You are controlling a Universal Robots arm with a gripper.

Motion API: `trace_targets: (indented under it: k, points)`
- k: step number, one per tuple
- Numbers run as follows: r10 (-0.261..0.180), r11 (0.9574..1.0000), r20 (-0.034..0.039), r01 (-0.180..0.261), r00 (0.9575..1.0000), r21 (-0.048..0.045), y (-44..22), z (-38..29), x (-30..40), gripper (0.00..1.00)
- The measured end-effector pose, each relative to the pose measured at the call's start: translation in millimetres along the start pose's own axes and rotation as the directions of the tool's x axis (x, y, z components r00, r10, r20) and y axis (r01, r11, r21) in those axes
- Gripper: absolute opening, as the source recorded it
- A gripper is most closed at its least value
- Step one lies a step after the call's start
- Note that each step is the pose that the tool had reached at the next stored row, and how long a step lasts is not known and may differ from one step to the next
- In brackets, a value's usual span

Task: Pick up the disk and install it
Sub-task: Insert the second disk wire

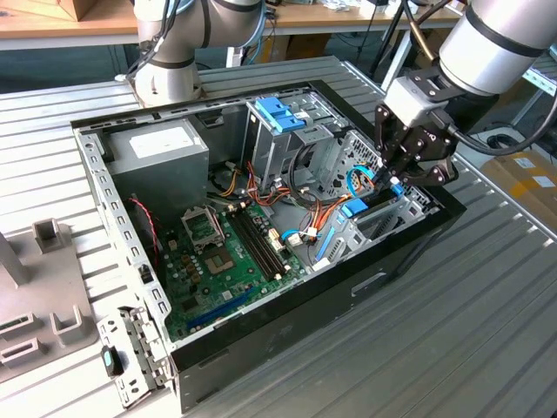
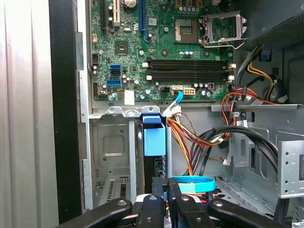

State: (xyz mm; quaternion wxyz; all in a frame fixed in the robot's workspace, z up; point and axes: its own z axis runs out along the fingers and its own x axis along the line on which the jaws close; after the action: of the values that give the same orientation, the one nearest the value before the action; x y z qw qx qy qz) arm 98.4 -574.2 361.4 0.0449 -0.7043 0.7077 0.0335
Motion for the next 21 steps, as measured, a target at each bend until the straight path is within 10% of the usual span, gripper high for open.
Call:
trace_targets:
  k: [21]
  points:
    - [0.000,1.0000,-0.0004,0.000,1.0000,0.0001,-4.7,4.0,-3.3,0.16]
